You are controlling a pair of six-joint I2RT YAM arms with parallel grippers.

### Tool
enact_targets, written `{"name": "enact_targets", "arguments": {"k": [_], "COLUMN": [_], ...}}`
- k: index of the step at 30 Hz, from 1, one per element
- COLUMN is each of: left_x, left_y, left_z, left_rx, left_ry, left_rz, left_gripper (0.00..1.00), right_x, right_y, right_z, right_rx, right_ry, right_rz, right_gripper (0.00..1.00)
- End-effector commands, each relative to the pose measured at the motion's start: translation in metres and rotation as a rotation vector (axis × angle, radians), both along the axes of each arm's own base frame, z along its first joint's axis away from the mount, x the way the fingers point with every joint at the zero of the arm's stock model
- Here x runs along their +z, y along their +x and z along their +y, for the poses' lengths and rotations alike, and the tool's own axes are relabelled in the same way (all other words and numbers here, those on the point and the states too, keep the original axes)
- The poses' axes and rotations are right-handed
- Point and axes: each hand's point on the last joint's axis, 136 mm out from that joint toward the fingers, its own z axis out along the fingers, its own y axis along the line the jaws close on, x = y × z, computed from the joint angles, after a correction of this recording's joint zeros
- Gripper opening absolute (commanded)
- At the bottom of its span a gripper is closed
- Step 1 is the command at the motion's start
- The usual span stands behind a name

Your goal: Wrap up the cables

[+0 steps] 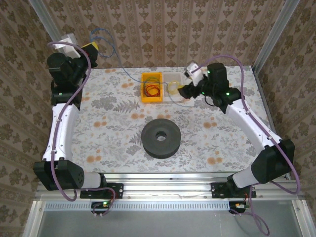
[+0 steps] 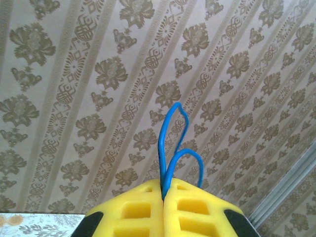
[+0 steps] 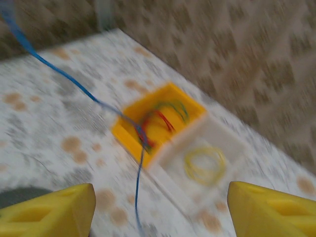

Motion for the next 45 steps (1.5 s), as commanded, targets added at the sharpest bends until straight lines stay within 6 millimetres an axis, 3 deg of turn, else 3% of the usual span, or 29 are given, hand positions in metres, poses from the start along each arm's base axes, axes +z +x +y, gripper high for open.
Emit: {"name": "enact_targets", "arguments": {"k": [1, 5, 12, 21, 27, 34, 37, 41, 45], "left_x": [0.012, 0.006, 0.003, 0.003, 0.003, 0.010, 0.012, 0.011, 0.006], "left_y": [-0.008, -0.011, -0.014, -0.017, -0.020, -0.031, -0.033, -0.034, -0.034], "left_z": [-0.009, -0.021, -0.036, -0.048, -0.049, -0.048, -0.048, -0.047, -0.047], "left_rx": [-0.008, -0.029, -0.054, -0.082, -0.091, -0.092, -0.093, -0.089, -0.085], "left_ry": [0.025, 0.024, 0.016, 0.012, 0.008, 0.009, 0.010, 0.020, 0.029], "left_rz": [-0.045, -0.037, -0.050, -0.059, -0.065, -0.088, -0.093, -0.089, -0.079], "left_gripper": [0.00, 0.00, 0.00, 0.00, 0.00, 0.00, 0.00, 0.00, 0.00], "right_x": [0.063, 0.089, 0.088, 0.078, 0.067, 0.050, 0.042, 0.044, 0.054], "right_y": [-0.014, -0.010, 0.014, 0.042, 0.058, 0.070, 0.072, 0.070, 0.066], "right_z": [0.054, 0.102, 0.167, 0.216, 0.223, 0.217, 0.216, 0.215, 0.210], "right_rx": [0.152, 0.254, 0.360, 0.386, 0.327, 0.257, 0.250, 0.252, 0.251], "right_ry": [0.130, 0.186, 0.288, 0.317, 0.292, 0.233, 0.219, 0.215, 0.200], "right_rz": [-0.145, -0.199, -0.151, -0.079, -0.059, -0.048, -0.035, -0.040, -0.070], "right_gripper": [0.73, 0.73, 0.73, 0.73, 0.66, 0.51, 0.36, 0.00, 0.00]}}
